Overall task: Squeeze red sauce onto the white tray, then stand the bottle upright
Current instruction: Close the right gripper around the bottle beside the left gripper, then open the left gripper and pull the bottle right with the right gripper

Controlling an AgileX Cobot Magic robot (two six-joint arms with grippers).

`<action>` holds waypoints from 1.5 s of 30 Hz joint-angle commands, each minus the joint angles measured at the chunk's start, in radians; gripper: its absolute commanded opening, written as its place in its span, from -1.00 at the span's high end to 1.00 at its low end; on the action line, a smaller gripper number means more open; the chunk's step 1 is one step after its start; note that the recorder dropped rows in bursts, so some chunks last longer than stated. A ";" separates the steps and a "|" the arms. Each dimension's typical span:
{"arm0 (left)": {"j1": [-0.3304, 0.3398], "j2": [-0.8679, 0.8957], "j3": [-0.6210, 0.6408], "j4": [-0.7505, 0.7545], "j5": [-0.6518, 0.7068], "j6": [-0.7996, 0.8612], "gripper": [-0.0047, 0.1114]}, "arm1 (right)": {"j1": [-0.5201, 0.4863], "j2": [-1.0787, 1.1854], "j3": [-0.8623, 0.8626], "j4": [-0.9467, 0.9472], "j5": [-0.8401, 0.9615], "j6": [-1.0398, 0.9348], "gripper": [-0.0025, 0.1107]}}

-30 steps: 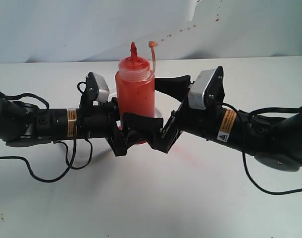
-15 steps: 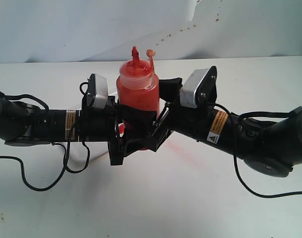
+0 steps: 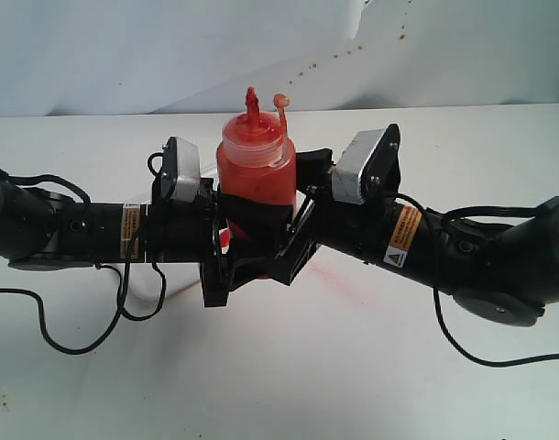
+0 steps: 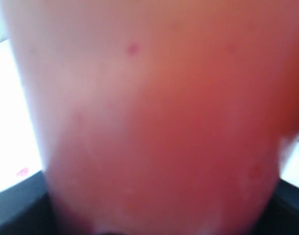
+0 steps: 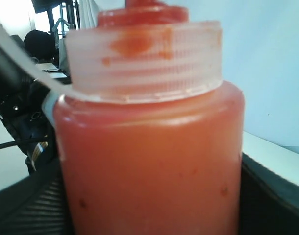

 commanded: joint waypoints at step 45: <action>-0.004 -0.012 -0.011 -0.044 -0.054 0.017 -0.88 | -0.006 -0.010 -0.005 0.051 -0.002 -0.028 0.96</action>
